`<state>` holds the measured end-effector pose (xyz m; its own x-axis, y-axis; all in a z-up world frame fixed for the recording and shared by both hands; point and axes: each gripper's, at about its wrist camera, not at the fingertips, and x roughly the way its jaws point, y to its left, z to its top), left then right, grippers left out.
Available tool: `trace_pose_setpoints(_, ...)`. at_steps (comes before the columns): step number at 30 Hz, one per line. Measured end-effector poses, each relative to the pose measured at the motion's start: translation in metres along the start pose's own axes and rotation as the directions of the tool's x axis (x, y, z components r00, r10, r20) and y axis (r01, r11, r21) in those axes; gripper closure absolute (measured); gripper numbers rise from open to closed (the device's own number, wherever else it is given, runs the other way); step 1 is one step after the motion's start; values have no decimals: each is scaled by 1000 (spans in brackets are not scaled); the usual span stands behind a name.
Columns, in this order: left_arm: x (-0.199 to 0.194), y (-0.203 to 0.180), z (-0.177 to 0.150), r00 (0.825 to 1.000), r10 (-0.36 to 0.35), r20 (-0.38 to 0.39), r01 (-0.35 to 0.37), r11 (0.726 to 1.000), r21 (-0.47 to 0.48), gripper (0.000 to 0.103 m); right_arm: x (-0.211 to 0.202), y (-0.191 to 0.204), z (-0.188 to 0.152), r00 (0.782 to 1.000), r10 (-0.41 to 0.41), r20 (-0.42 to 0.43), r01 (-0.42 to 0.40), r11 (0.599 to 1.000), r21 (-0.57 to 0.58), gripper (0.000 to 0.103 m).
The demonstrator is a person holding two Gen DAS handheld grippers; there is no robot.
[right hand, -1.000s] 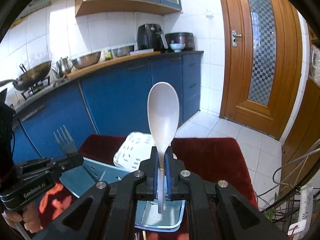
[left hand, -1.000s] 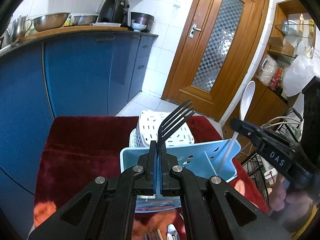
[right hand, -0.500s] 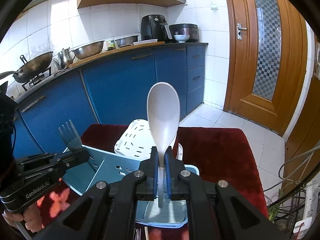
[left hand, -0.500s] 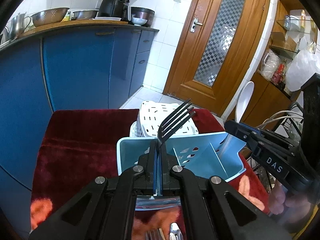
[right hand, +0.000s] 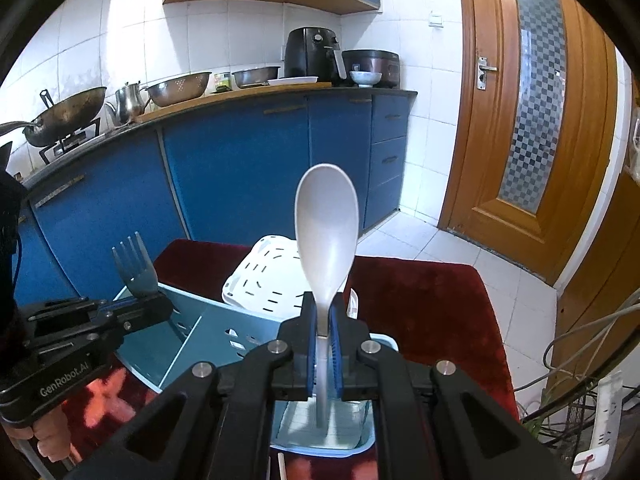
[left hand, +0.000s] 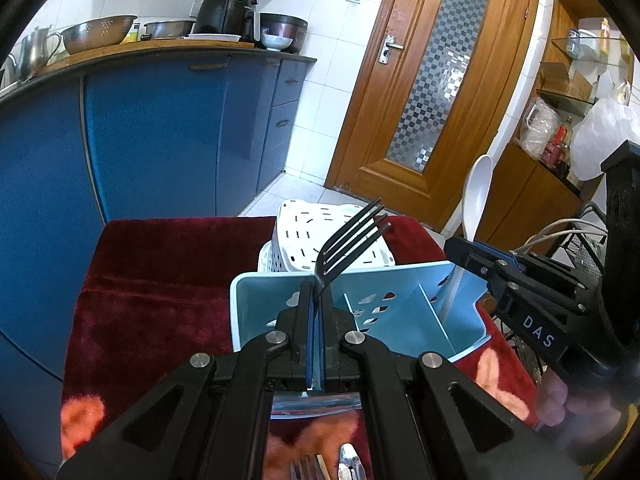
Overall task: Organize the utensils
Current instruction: 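Open the left tool to drop the fork into the holder while the right tool releases the spoon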
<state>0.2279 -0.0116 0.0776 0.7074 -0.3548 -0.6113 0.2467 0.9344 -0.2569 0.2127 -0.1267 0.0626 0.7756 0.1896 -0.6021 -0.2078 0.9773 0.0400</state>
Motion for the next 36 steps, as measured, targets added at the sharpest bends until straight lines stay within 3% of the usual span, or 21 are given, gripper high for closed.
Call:
trace_pose_setpoints(7,-2,1,1,1000,-6,-9,6,1000,-8,103,-2,6,-1,999,36,2,-36,999,-25,95)
trace_pose_setpoints(9,-4,-1,2,1000,-2,-9,2,1000,-6,97,-2,8,-1,999,51,-2,-51,998,-26,89)
trace_pose_setpoints(10,-6,-1,2,1000,2,-8,-2,1000,0,87,-3,8,-1,998,62,-5,-62,998,-25,86)
trace_pose_setpoints(11,-8,-3,3,1000,6,-6,-6,1000,5,78,-3,8,-1,998,70,-5,-70,997,-23,80)
trace_pose_setpoints(12,-10,-4,3,1000,10,-3,-10,1000,10,77,-5,9,-1,997,76,-3,-76,997,-20,73)
trace_pose_setpoints(21,-23,-11,0,1000,22,-2,-22,999,33,76,-23,7,2,995,87,38,-87,996,3,64)
trace_pose_setpoints(36,-56,-10,-17,997,74,-26,-73,997,37,75,-64,-4,-23,992,115,49,-119,989,86,64)
